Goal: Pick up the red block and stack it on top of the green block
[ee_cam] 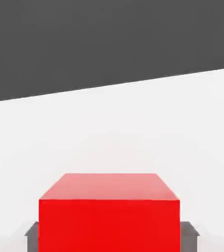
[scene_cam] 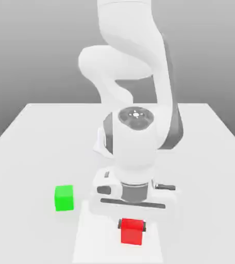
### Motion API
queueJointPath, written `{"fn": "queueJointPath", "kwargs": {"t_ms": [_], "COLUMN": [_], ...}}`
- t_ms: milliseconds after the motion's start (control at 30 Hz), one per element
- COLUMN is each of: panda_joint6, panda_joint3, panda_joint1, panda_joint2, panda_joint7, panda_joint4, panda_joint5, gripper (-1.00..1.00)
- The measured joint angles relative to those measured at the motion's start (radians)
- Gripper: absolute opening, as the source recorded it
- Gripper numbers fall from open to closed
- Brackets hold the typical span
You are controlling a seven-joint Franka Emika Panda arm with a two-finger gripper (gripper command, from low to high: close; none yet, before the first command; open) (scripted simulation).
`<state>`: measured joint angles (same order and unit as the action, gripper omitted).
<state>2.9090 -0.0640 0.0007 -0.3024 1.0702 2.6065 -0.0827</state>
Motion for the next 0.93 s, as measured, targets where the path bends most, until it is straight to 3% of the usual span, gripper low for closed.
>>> {"fn": "queueJointPath", "kwargs": {"t_ms": [267,567,667,833,867,933], "panda_joint6": [-0.151,-0.224,-0.18,-0.014,0.014,0.014], "panda_joint3": [-0.017,0.12,0.146,0.153,0.149,0.149], "panda_joint1": [-0.028,-0.332,-0.38,-0.373,-0.373,-0.369], "panda_joint2": [0.189,0.493,0.487,0.32,0.29,0.29], "panda_joint7": [-0.024,0.259,0.308,0.291,0.284,0.284], "panda_joint4": [0.038,0.269,0.306,0.305,0.304,0.304], "panda_joint5": [0.052,0.043,0.043,0.078,0.089,0.089], "gripper": [-1.0,-1.0,-1.0,-1.0,1.0,1.0]}}
